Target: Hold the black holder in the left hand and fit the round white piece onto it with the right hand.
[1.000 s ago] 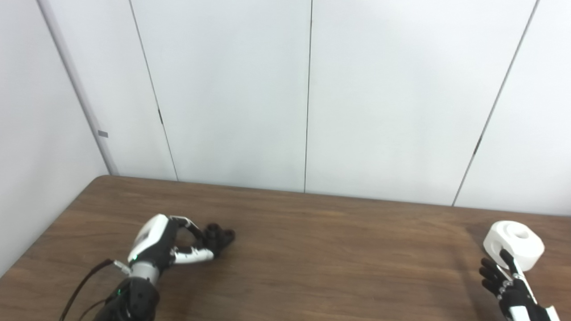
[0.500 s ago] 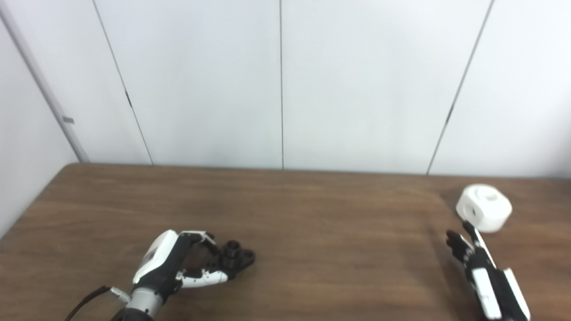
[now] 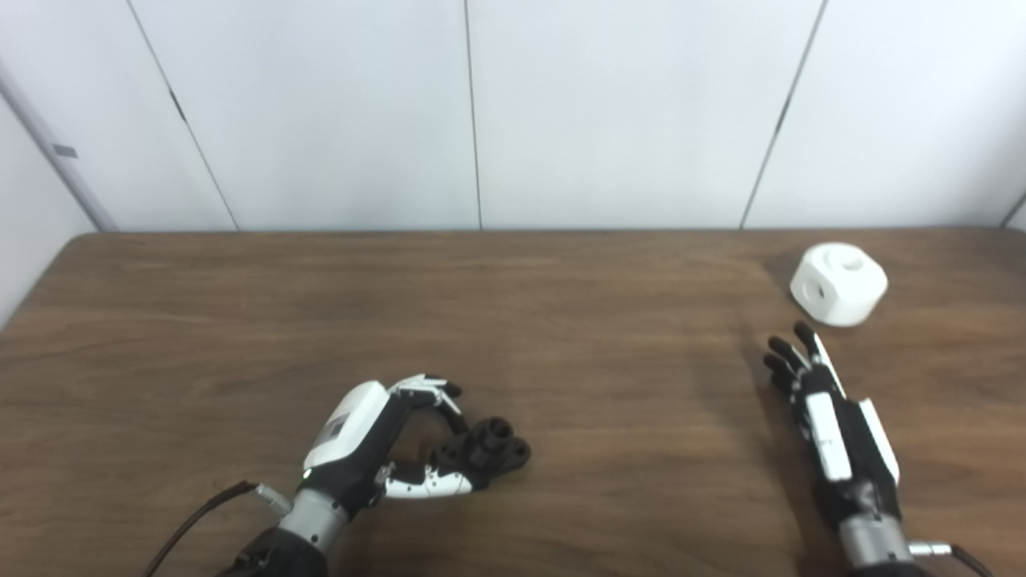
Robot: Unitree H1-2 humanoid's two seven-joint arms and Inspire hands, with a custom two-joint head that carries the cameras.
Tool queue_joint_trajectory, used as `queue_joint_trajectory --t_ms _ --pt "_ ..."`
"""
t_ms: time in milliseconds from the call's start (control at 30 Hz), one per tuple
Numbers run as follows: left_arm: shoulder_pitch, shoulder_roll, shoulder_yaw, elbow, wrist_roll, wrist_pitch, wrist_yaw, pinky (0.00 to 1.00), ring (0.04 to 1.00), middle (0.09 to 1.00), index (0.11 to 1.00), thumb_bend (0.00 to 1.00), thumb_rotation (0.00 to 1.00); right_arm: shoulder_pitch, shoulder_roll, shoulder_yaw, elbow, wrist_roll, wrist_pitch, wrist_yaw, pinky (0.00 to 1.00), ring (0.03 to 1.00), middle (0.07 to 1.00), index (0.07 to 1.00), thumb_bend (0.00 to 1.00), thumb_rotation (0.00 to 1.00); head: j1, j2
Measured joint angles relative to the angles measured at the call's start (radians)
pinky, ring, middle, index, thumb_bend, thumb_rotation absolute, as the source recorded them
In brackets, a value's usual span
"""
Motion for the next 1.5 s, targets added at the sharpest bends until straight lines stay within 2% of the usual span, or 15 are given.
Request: queue_joint_trajectory --t_ms 67,133,267,567,1033,1167,1267,1400,1500 --pt "0.002 0.0 -0.02 0.007 0.017 -0.037 0.001 0.95 0.913 0.815 0.486 0.52 0.05 0.0 0.0 0.001 -0.013 0.0 0.019 0.0 0.93 0.91 0.922 0.998 0.59 0.97 -0.002 0.008" --pt "0.009 0.0 -0.04 0.026 0.039 -0.077 0.003 0.99 0.929 0.826 0.486 0.51 0.05 0.0 0.0 0.001 -0.019 0.0 0.027 0.0 0.93 0.91 0.924 1.0 0.59 0.97 -0.002 0.018" --pt "0.032 0.001 -0.061 0.051 0.082 -0.149 0.012 1.0 0.953 0.848 0.485 0.52 0.05 0.001 -0.001 0.002 -0.03 0.0 0.045 0.001 0.95 0.915 0.925 1.0 0.59 0.98 0.0 0.034" --pt "0.025 0.012 -0.081 0.065 0.136 -0.225 0.002 1.0 0.999 0.873 0.485 0.52 0.06 0.001 -0.002 0.002 -0.041 -0.001 0.06 0.001 0.95 0.914 0.914 0.998 0.56 1.0 -0.005 0.051" --pt "0.025 0.012 -0.092 0.066 0.15 -0.253 -0.004 1.0 0.982 0.855 0.486 0.52 0.06 0.006 -0.002 0.002 -0.053 0.006 0.071 0.008 0.96 0.918 0.909 0.994 0.53 0.99 -0.035 0.049" --pt "0.027 0.011 -0.094 0.064 0.155 -0.254 -0.004 1.0 0.973 0.848 0.486 0.52 0.06 0.012 -0.004 0.001 -0.061 -0.008 0.071 0.007 0.94 0.915 0.907 0.97 0.55 0.94 -0.055 0.048" --pt "0.031 0.009 -0.094 0.062 0.158 -0.254 -0.003 1.0 0.962 0.843 0.486 0.52 0.06 0.019 -0.016 0.001 -0.092 -0.058 0.073 0.002 0.91 0.922 0.897 0.956 0.53 0.88 -0.092 0.043" --pt "0.033 0.007 -0.094 0.061 0.165 -0.255 -0.002 1.0 0.955 0.843 0.486 0.52 0.06 0.023 -0.051 -0.015 -0.126 -0.141 0.072 -0.025 0.81 0.881 0.876 0.951 0.56 0.78 -0.121 0.038" --pt "0.036 0.007 -0.094 0.059 0.166 -0.256 -0.002 1.0 0.954 0.842 0.486 0.52 0.06 0.021 -0.069 -0.029 -0.133 -0.189 0.078 -0.045 0.77 0.851 0.865 0.938 0.57 0.75 -0.132 0.035"
